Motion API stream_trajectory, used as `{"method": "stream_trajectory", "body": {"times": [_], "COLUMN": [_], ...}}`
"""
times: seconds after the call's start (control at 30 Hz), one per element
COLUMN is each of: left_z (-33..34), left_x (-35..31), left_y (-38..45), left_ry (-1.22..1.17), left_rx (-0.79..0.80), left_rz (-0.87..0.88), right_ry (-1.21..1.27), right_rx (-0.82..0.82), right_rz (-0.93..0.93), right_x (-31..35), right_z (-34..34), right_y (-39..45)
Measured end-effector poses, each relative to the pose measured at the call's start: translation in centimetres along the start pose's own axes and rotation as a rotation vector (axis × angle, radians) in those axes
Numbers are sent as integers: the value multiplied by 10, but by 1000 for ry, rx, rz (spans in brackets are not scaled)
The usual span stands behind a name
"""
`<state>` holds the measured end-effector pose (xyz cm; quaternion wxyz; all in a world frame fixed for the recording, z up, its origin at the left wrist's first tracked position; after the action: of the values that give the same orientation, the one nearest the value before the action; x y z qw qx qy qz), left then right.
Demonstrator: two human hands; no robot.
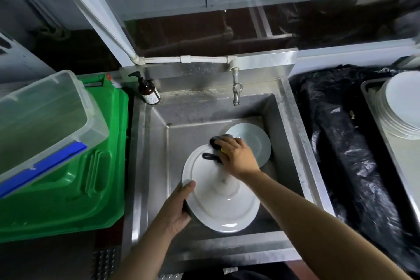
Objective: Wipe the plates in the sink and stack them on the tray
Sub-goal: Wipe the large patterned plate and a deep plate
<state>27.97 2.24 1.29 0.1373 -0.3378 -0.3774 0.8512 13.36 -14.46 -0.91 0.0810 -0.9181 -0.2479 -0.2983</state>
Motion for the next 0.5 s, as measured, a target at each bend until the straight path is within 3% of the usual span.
{"method": "stream_trajectory", "body": {"times": [0.1,0.2,0.3,0.4,0.5], "left_z": [-5,-6,-9,-14,-10], "left_x": [-8,-17,-24,-30,-32], "left_y": [0,10,29,48,50], "left_ry": [-29,-110,-210,-235,-236], "left_rx": [-46,-97,-155,-132,-97], "left_rz": [54,87,108,173,127], "right_ry": [60,94,74,89,73], "right_rx": [57,2,-88,-78,-70], "right_rz": [160,199,111,26,-206], "right_x": [-29,-32,-10,21,62], "right_z": [0,11,24,34,39], "right_y": [-11,-36,-64,-83,-94]}}
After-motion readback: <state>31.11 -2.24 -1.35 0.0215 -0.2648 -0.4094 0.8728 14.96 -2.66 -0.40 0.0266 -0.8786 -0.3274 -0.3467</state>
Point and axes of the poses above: each hand's wrist, its own y-axis towards the middle knuckle, its own z-axis out of the palm, x = y × z, the point moved 4 cm from there along y, towards the middle knuckle
